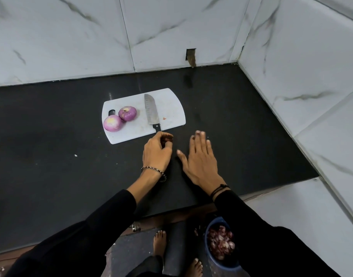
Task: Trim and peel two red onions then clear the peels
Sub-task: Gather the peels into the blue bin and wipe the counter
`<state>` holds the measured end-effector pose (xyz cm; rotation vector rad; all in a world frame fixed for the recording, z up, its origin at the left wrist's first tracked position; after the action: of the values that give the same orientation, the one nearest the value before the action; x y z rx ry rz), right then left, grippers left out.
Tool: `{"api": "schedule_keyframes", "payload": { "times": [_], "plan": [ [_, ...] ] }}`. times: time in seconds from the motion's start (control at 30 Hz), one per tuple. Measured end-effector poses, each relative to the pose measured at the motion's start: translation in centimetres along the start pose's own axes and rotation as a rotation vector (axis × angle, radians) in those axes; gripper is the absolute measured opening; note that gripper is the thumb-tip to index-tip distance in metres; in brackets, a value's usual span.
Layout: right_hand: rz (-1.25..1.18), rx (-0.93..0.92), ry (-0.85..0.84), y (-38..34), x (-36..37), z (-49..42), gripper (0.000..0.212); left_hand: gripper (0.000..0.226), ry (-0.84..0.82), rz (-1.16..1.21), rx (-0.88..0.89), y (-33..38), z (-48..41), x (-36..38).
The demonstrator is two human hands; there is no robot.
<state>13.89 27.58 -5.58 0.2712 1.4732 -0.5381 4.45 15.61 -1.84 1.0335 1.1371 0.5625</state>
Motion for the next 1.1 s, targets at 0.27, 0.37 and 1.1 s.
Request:
{"api": "schedule_keyframes", "payload": {
  "times": [0.27, 0.37, 1.1],
  "plan": [
    [0.074, 0.107, -0.067, 1.1, 0.4, -1.0, 0.092, 0.022, -0.011, -0.014, 0.007, 0.8, -0.9, 0.5],
    [0.083, 0.203, -0.08, 3.1, -0.4, 0.0, 0.095, 0.022, -0.006, -0.014, 0.004, 0.8, -1.2, 0.3],
    [-0.101, -0.562, -0.149, -1.0, 0.6, 9.5, 0.064, 0.02, -0.094, -0.019, 0.046, 2.6, -0.8, 2.3]
  ]
}}
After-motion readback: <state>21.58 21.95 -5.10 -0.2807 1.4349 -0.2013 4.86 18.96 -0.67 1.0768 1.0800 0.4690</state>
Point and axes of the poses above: each hand's wrist, its own z-axis away from the middle knuckle, its own x-axis out of the palm, y = z × x, the point moved 9 cm from there along -z, towards the middle knuckle
